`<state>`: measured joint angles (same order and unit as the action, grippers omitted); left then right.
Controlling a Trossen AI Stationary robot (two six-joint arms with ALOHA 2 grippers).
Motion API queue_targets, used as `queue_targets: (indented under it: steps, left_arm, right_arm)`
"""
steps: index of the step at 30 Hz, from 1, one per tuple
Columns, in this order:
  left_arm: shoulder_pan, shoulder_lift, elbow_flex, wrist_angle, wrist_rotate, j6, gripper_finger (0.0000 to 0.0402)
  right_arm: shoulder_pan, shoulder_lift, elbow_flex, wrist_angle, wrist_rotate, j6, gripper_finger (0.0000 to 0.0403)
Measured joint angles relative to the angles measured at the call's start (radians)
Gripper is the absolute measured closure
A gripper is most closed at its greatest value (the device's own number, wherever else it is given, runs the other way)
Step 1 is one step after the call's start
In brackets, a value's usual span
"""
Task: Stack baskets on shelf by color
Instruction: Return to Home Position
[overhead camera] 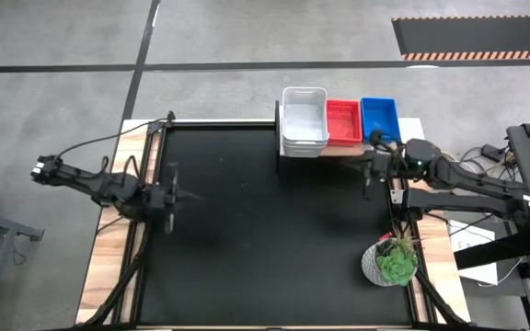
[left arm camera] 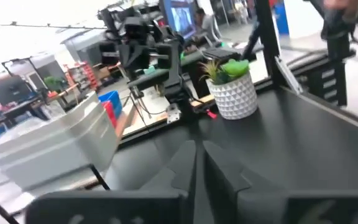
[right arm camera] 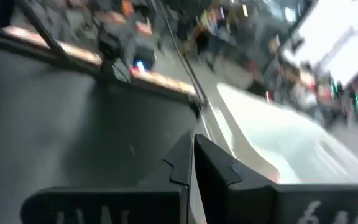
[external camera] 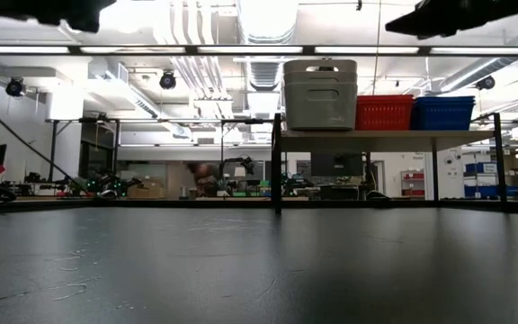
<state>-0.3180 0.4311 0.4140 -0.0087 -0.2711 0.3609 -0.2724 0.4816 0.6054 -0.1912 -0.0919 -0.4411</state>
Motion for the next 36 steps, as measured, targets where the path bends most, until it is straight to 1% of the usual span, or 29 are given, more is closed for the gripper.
queue_targets:
  steps: [2, 4, 6, 10, 13, 16, 18, 20, 22, 26, 32, 34, 36]
  left_arm:
    - [0.004, -0.063, -0.036, -0.005, -0.001, -0.026, 0.0397]
    - [0.006, -0.142, -0.066, 0.000, 0.000, -0.041, 0.0399]
    - [0.007, -0.211, -0.100, -0.003, -0.001, -0.043, 0.0400]
    - [0.007, -0.345, -0.153, 0.008, -0.005, -0.052, 0.0401]
    - [0.007, -0.421, -0.193, -0.034, -0.005, -0.083, 0.0401]
    - [0.007, -0.408, -0.212, -0.037, -0.013, -0.095, 0.0401]
    - [0.007, -0.383, -0.232, 0.010, -0.017, -0.120, 0.0401]
    - [0.007, -0.372, -0.265, 0.025, 0.007, -0.140, 0.0401]
    - [0.007, -0.374, -0.305, 0.092, 0.037, -0.146, 0.0402]
    - [0.007, -0.390, -0.393, 0.200, 0.043, -0.146, 0.0402]
    - [0.007, -0.402, -0.405, 0.194, 0.043, -0.203, 0.0402]
    - [0.007, -0.395, -0.405, 0.193, 0.029, -0.264, 0.0402]
    - [0.007, -0.385, -0.406, 0.194, 0.027, -0.360, 0.0402]
  right_arm:
    - [0.000, 0.004, -0.048, 0.107, -0.052, -0.049, 0.0392]
    - [-0.002, 0.006, -0.077, 0.153, -0.064, -0.101, 0.0392]
    - [-0.007, 0.002, -0.091, 0.150, -0.063, -0.122, 0.0392]
    - [-0.007, -0.053, -0.123, 0.180, -0.074, -0.121, 0.0392]
    - [-0.007, -0.094, -0.140, 0.158, -0.073, -0.104, 0.0392]
    - [-0.007, -0.151, -0.154, 0.138, -0.074, -0.075, 0.0392]
    - [-0.007, -0.190, -0.176, 0.135, -0.100, -0.046, 0.0392]
    - [-0.008, -0.228, -0.203, 0.138, -0.125, -0.016, 0.0392]
    - [-0.007, -0.265, -0.234, 0.148, -0.130, 0.015, 0.0392]
    - [-0.007, -0.352, -0.322, 0.175, -0.125, 0.014, 0.0392]
    - [-0.007, -0.478, -0.455, 0.274, -0.123, 0.014, 0.0392]
    - [-0.008, -0.481, -0.501, 0.280, -0.120, 0.003, 0.0392]
    - [-0.008, -0.476, -0.520, 0.306, -0.108, -0.024, 0.0392]
